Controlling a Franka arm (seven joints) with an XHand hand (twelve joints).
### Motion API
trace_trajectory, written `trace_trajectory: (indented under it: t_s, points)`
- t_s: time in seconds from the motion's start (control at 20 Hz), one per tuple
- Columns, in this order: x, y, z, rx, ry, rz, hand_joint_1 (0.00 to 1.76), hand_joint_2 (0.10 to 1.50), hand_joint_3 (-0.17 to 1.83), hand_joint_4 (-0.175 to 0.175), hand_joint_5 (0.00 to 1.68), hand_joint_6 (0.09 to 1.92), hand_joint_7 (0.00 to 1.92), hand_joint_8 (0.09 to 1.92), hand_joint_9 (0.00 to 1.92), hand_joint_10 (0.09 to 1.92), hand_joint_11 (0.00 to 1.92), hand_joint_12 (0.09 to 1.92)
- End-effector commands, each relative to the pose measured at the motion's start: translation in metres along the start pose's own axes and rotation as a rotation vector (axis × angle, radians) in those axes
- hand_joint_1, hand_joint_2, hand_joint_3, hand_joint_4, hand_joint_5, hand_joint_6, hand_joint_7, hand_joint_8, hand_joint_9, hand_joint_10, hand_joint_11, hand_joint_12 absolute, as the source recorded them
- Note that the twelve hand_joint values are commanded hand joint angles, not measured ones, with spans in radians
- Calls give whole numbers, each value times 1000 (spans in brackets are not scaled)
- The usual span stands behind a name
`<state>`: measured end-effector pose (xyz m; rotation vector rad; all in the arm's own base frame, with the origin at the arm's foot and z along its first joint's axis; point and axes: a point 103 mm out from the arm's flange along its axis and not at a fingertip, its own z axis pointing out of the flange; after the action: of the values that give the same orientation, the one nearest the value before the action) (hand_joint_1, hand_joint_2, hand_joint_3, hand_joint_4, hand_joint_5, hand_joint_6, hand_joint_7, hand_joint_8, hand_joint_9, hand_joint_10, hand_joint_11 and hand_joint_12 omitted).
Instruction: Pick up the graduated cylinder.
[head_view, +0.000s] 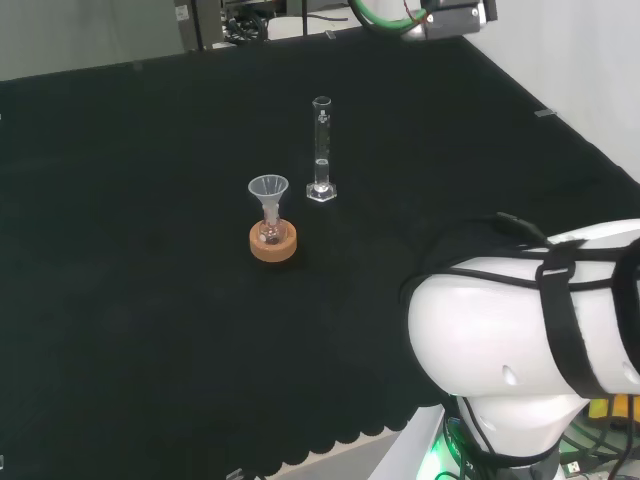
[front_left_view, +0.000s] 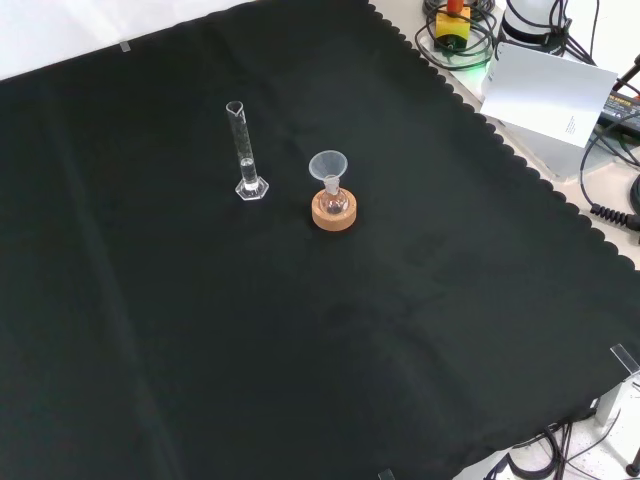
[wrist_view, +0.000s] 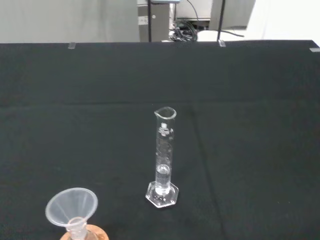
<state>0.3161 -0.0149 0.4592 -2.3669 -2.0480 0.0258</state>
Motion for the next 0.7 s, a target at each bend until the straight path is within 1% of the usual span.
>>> trace_trajectory:
  t_s: [0.05,0.15,0.4,0.7]
  points:
    - [-21,23,31,10,23,26,0,1356,15,-7,236,87,17,496,242,702,156,1382]
    - [-27,35,42,4,34,22,0,1355,14,-9,239,87,24,502,248,702,160,1383]
    - [-44,70,68,9,73,23,28,1345,10,-13,249,87,36,521,267,697,172,1380]
    - [-67,118,108,37,119,21,156,1274,-24,-17,256,87,60,555,299,690,177,1378]
